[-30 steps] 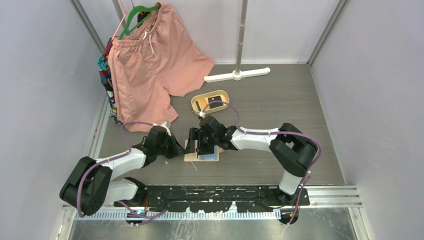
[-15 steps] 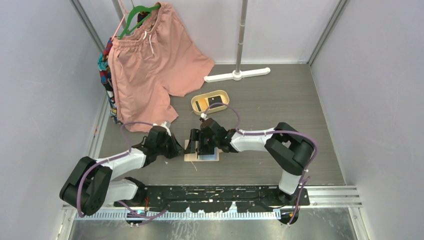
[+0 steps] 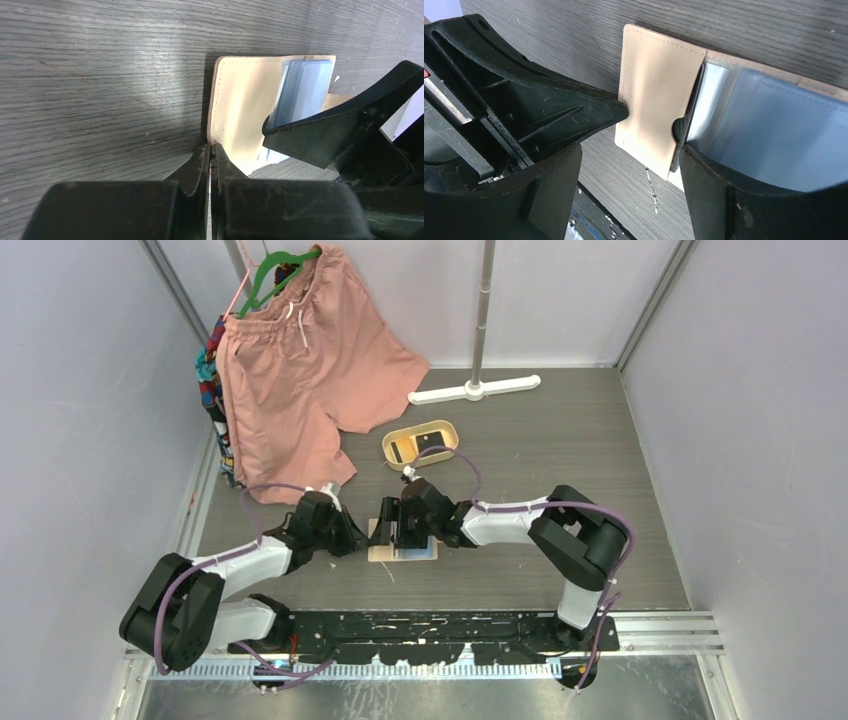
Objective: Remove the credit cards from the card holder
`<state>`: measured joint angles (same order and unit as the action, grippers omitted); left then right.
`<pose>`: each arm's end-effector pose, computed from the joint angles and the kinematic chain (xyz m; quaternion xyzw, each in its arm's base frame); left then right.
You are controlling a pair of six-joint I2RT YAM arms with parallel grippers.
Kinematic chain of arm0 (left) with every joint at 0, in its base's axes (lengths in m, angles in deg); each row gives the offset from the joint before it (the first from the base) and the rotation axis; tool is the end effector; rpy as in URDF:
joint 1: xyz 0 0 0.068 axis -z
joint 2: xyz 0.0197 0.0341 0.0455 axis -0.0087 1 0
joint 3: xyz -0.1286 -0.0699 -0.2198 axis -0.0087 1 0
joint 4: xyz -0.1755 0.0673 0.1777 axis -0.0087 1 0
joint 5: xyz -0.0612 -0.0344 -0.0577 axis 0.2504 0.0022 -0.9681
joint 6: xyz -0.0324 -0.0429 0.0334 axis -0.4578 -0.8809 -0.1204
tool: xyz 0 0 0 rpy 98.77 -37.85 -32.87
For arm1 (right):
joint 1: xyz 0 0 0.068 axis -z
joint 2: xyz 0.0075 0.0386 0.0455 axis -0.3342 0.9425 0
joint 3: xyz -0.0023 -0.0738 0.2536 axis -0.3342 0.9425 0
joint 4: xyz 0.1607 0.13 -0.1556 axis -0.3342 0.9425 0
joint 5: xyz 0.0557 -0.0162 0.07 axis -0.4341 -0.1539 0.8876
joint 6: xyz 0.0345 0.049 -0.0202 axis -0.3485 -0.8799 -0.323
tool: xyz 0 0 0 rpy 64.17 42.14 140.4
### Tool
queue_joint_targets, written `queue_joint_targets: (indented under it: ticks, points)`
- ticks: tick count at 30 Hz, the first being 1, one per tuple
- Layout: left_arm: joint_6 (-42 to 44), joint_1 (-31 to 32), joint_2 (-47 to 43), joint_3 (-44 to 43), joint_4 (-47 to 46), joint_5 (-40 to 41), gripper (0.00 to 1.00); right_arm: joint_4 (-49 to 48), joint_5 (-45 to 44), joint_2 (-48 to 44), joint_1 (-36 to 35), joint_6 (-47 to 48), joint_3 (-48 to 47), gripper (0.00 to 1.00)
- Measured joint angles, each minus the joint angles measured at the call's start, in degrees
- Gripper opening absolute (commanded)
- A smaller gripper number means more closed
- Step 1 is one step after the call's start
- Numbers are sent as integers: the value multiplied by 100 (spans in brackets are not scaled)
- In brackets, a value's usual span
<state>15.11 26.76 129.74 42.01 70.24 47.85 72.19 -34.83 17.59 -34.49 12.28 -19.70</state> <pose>0.1870 -0.1047 0.1132 -0.1449 0.9152 -0.3070 0.2174 0.2049 0.2975 0.1325 -0.0463 0.9115 0.3717 0.1700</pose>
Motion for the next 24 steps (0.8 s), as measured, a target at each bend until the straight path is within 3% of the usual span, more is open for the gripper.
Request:
queue_joint_targets:
  ticks: [17, 24]
  points:
    - [-4, -2, 109, -37, 4, -2, 0, -199, -1213, 24, -63, 66, -50, 81]
    - [-7, -2, 168, -76, 9, -7, 0, -260, -1309, 39, -63, 68, -48, 82]
